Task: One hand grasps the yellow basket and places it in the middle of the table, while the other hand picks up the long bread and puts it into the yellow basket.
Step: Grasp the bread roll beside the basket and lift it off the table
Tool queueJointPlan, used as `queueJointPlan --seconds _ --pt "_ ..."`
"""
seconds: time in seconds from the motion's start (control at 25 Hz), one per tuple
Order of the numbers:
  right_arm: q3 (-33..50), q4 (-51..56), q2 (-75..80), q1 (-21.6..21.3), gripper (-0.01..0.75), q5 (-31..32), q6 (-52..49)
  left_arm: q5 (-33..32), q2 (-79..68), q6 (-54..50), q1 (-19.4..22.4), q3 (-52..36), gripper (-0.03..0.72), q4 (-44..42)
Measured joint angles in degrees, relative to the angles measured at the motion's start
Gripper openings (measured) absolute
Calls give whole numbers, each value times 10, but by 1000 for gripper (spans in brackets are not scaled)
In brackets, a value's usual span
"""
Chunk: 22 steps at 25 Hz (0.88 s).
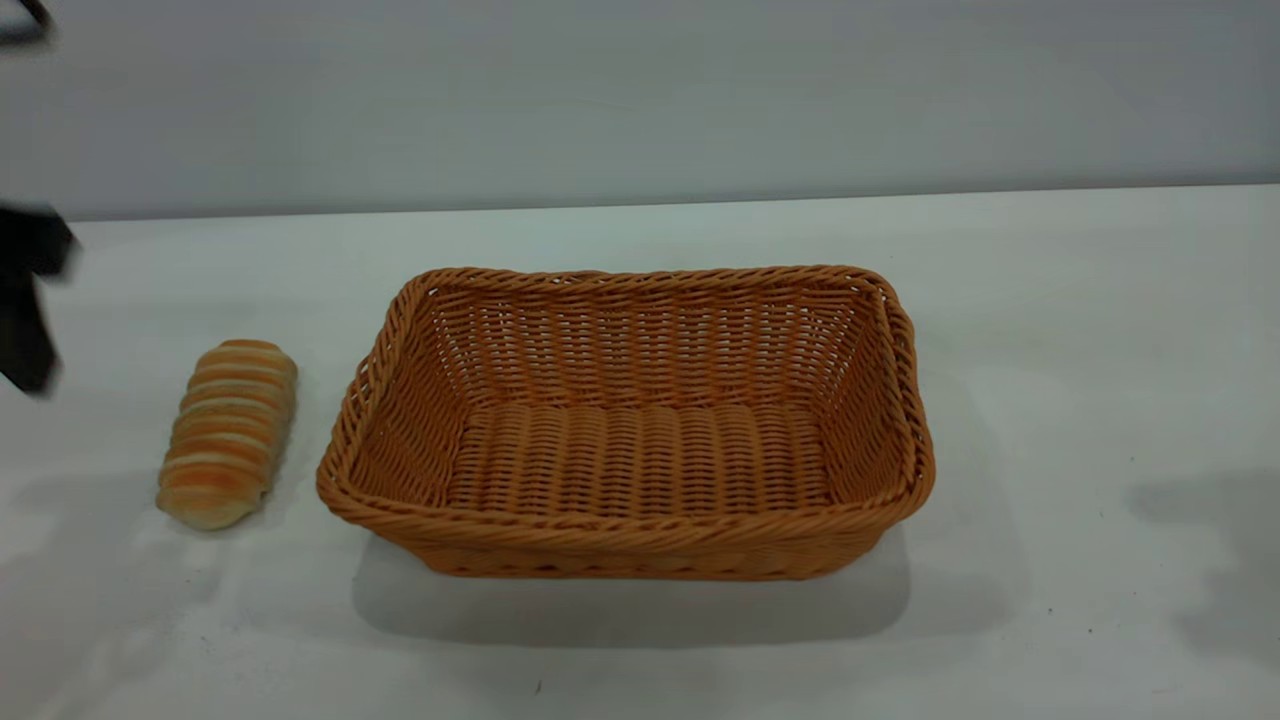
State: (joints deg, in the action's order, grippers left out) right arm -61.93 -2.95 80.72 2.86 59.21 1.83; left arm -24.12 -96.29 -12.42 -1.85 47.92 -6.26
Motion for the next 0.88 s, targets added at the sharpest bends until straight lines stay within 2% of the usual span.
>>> queueJointPlan --seconds 0.44,0.68,0.88 --pt "1 4 0 0 536 -1 0 222 -180 23 0 5 507 5" --pt "1 6 0 0 536 -3 0 278 -228 24 -10 31 504 -25" --pt "1 12 0 0 536 -5 0 285 -264 24 -29 56 499 -52"
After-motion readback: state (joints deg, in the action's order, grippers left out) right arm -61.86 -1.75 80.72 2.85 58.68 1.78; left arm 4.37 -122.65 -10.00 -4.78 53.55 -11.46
